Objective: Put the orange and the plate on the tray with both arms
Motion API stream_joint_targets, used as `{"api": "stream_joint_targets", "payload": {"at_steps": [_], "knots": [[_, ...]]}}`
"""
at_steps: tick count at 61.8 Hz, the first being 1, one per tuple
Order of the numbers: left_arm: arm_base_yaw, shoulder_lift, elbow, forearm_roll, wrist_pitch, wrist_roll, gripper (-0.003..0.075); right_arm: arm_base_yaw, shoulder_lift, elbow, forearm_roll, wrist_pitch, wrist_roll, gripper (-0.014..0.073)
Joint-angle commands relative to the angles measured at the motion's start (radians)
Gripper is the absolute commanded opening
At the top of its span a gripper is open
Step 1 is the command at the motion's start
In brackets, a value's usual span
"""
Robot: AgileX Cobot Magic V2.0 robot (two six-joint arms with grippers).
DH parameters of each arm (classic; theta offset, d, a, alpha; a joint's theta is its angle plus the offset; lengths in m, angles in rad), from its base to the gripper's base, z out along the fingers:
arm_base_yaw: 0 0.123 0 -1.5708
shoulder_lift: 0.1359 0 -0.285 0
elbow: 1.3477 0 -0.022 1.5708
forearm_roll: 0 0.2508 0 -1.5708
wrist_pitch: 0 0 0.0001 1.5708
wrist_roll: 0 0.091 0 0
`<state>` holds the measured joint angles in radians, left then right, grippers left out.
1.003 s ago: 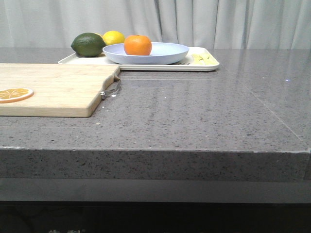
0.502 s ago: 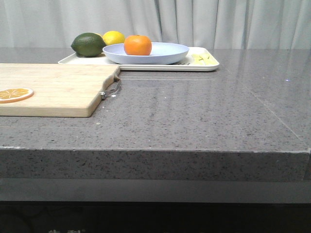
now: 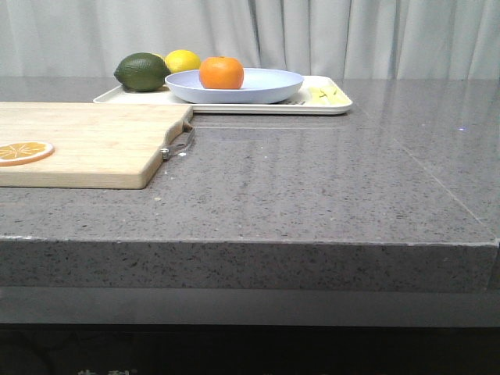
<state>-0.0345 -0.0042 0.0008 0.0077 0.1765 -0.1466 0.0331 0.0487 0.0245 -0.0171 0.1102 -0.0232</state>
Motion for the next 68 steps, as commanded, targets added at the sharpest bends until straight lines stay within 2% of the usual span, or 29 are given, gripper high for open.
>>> {"api": "stream_joint_targets", "payload": {"at_steps": [1,12,68], "knots": [[0.003,-0.022,0.005,-0.008,-0.086,-0.008,-0.0018,-0.003,-0.026,-0.003,-0.006,-0.054,-0.007,-0.0061],[0.003,-0.022,0.005,-0.008,-0.086,-0.008,-0.0018,-0.003,-0.083,-0.002,-0.006,-0.028,-0.007,-0.0061],[0.003,-0.020,0.005,-0.008,-0.086,-0.008,-0.0018,-0.003,-0.081,-0.002,-0.006,-0.023,-0.007,-0.0061]]}}
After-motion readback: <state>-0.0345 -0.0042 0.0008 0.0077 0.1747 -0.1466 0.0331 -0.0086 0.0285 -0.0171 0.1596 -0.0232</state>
